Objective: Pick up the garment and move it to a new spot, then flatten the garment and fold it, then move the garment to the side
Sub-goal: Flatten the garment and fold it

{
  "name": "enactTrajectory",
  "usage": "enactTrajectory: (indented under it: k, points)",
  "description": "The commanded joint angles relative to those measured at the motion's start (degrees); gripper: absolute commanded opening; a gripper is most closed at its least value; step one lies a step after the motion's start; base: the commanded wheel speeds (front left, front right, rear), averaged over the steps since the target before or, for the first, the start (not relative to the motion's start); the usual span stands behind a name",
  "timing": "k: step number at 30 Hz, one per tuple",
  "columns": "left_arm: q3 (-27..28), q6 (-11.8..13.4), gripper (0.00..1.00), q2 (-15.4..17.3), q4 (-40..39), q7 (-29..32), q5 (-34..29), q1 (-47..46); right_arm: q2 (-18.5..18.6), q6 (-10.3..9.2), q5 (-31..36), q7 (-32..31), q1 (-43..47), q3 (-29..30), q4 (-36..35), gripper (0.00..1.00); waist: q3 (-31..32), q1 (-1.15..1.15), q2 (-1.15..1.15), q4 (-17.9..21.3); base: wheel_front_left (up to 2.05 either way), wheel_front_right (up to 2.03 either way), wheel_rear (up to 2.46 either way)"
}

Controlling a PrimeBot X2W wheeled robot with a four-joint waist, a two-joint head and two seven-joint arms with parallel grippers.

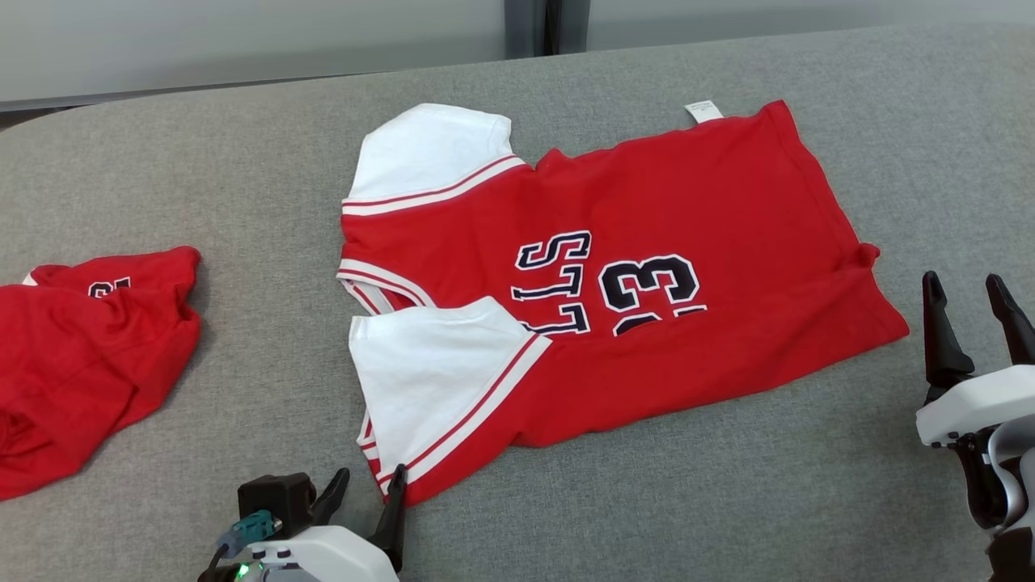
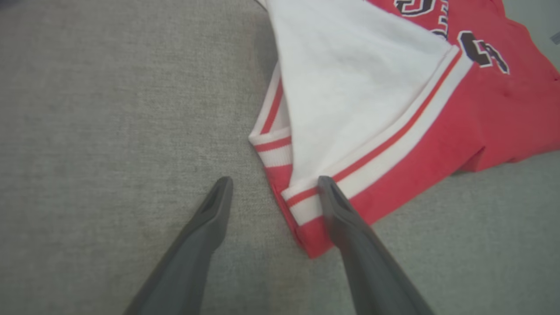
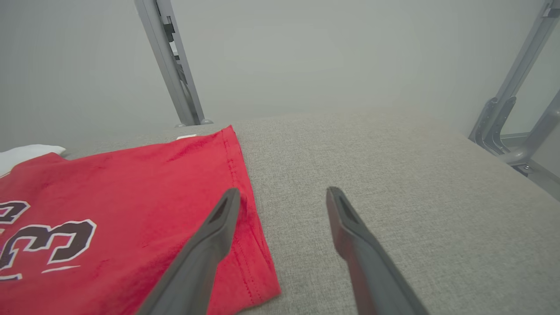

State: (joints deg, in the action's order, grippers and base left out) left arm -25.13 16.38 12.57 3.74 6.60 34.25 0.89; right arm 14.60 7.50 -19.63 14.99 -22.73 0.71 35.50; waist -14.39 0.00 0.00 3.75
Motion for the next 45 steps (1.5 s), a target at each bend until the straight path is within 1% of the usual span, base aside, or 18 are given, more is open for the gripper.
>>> enactTrajectory:
  k: [1, 5, 6, 7, 8, 9, 11, 14, 21, 27, 33, 34, 35, 36, 37, 38, 39, 45]
  points:
    - [-0.01, 0.50, 1.00, 0.26, 1.18, 0.95, 0.11, -0.80, 0.21, -0.02, 0.20, 0.34, -0.19, -0.26, -0.63, 1.00, -0.45, 0.00, 0.00, 0.33, 0.00, 0.00, 0.00]
    - [-0.63, -1.27, 1.00, -0.57, 3.39, 1.52, 1.33, -2.26, 0.59, -0.02, -0.01, 0.34, 0.10, -0.38, -0.85, 1.00, -0.97, 0.00, 0.00, 0.65, 0.00, 0.00, 0.00]
    - [-0.87, -1.73, 0.94, -0.70, 3.99, 1.58, 1.37, -2.64, 0.66, -0.02, -0.10, 0.34, 0.13, -0.40, -0.85, 1.00, -1.05, 0.00, 0.00, 0.70, 0.00, 0.00, 0.00]
    - [-1.00, -1.98, 0.65, -0.80, 4.59, 1.41, 1.35, -3.05, 0.68, -0.02, -0.16, 0.34, 0.09, -0.44, -0.83, 1.00, -1.12, 0.00, 0.00, 0.79, 0.00, 0.00, 0.00]
    - [-1.14, -2.27, 0.30, -0.93, 5.08, 1.24, 1.34, -3.30, 0.73, -0.02, -0.21, 0.34, 0.02, -0.47, -0.81, 1.00, -1.17, 0.00, 0.00, 0.87, 0.00, 0.00, 0.00]
    - [-1.28, -2.42, 0.00, -0.99, 5.51, 0.95, 1.24, -3.58, 0.81, -0.02, -0.26, 0.34, -0.07, -0.48, -0.74, 1.00, -1.18, 0.00, 0.00, 0.95, 0.00, 0.00, 0.00]
    - [-1.28, -2.75, 0.00, -0.69, 6.09, 0.56, 1.07, -3.69, 0.89, -0.02, -0.33, 0.34, -0.17, -0.37, -0.63, 1.00, -1.07, 0.00, 0.00, 0.98, 0.00, 0.00, 0.00]
    - [-0.41, -2.30, 0.00, 0.36, 6.11, -0.55, 0.84, -3.06, 0.40, -0.02, -0.81, 0.34, 0.17, -0.40, 0.31, 1.00, -0.66, 0.00, 0.00, 0.77, 0.00, 0.00, 0.00]
    - [1.06, -1.19, 0.00, 2.60, 3.51, -1.88, 0.04, -1.87, -0.55, -0.02, -5.11, 0.34, 0.26, -3.94, 5.32, 1.00, 0.25, 0.00, 0.00, -0.11, 0.00, 0.00, 0.00]
    - [1.20, 0.06, 0.00, 4.24, 0.19, -1.18, -1.07, -1.54, -0.85, -0.02, -11.10, 0.34, -2.17, -10.11, 10.14, 1.00, 0.22, 0.00, 0.00, -0.69, 0.00, 0.00, 0.00]
    - [0.67, 1.01, 0.00, 4.55, -1.91, -0.30, -1.69, -1.93, 0.05, -0.02, -14.54, 0.34, -3.84, -16.20, 11.33, 1.00, -0.35, 0.00, 0.00, -1.03, 0.00, 0.00, 0.00]
    - [0.60, 1.03, 0.00, 4.58, -2.13, -0.20, -1.77, -1.86, 0.33, -0.02, -14.99, 0.34, -4.08, -17.19, 11.75, 0.97, -0.40, 0.00, 0.00, -1.04, 0.00, 0.00, 0.00]
    - [0.48, 1.06, 0.00, 4.60, -2.28, -0.15, -1.88, -1.76, 0.60, -0.02, -15.35, 0.34, -4.33, -18.00, 12.35, 0.78, -0.42, 0.00, 0.00, -1.05, 0.00, 0.00, 0.00]
    - [0.35, 1.17, 0.00, 4.62, -2.42, -0.03, -1.93, -1.65, 0.83, -0.02, -15.76, 0.34, -4.55, -18.69, 12.88, 0.50, -0.40, 0.00, 0.00, -1.06, 0.00, 0.00, 0.00]
    - [0.26, 1.19, 0.00, 4.65, -2.53, 0.10, -1.91, -1.62, 0.93, -0.02, -16.27, 0.34, -4.72, -19.31, 13.30, 0.37, -0.38, 0.00, 0.00, -1.07, 0.00, 0.00, 0.00]
    - [0.16, 1.13, 0.00, 4.69, -2.65, 0.09, -1.91, -1.62, 1.01, -0.02, -16.76, 0.34, -4.82, -19.84, 13.75, 0.27, -0.35, 0.00, 0.00, -1.06, 0.00, 0.00, 0.00]
    - [0.11, 1.08, 0.00, 4.73, -2.72, 0.13, -1.89, -1.65, 1.09, -0.02, -17.36, 0.33, -4.76, -20.26, 14.43, 0.00, -0.31, 0.00, 0.00, -1.04, 0.00, 0.00, 0.00]
    - [-0.28, 0.66, 0.00, 5.22, -3.03, -0.18, -2.08, -1.96, 2.19, -0.03, -20.08, 0.20, -4.28, -23.02, 15.36, 0.00, 0.28, 0.00, 0.00, -0.71, 0.00, 0.00, 0.00]
